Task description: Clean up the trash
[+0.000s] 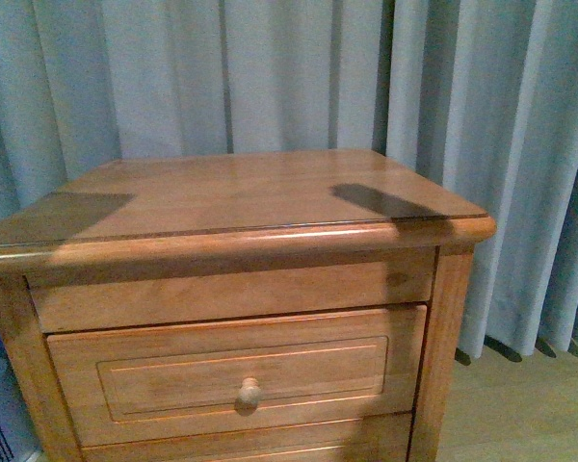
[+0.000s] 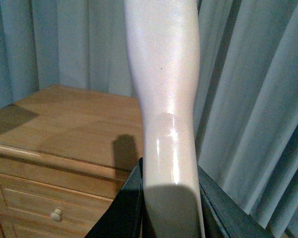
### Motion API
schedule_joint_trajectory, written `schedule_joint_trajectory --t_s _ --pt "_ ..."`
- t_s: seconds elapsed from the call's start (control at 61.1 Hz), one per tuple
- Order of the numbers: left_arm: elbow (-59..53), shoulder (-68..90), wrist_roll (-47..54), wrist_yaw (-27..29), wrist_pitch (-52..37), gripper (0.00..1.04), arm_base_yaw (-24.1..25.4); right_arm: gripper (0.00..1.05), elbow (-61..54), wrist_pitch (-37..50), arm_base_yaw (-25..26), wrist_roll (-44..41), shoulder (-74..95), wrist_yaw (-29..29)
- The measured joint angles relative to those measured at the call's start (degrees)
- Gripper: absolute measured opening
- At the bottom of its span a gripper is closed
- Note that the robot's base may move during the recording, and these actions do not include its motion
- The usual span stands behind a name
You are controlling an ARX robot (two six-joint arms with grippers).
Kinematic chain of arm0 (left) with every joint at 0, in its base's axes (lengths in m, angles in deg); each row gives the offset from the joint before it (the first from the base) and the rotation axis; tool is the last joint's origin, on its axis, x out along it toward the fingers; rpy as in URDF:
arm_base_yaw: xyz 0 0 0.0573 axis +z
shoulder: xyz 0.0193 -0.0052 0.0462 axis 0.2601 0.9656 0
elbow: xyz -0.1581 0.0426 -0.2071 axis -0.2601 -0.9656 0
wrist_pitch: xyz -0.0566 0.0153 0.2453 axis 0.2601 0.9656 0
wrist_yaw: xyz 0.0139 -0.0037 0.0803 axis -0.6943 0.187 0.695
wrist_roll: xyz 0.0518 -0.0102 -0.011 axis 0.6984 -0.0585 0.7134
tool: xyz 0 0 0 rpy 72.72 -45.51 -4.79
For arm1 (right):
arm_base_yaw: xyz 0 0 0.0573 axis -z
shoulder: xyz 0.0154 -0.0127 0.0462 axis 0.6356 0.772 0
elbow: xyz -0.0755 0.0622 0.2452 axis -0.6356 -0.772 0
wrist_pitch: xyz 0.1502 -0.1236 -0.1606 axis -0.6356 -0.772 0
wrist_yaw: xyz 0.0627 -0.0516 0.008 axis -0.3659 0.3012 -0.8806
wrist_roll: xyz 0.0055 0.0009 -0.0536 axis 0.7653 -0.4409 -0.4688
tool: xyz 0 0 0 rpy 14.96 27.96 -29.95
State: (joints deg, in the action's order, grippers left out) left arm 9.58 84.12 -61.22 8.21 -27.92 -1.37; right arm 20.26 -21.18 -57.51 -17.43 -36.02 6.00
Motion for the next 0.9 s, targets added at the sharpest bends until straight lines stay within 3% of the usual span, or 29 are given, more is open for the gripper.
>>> schedule_joint_trajectory --t_s 0.164,0.9 --pt "0.0 0.0 0.0 0.0 0.0 0.26 0.0 0.2 -2.1 1.25 -1.57 -0.04 -3.61 2.43" --pt "-0.09 0.11 0.13 -0.09 0.0 0.26 -0.22 0.2 -2.16 1.33 -1.66 -0.13 -4.02 2.75"
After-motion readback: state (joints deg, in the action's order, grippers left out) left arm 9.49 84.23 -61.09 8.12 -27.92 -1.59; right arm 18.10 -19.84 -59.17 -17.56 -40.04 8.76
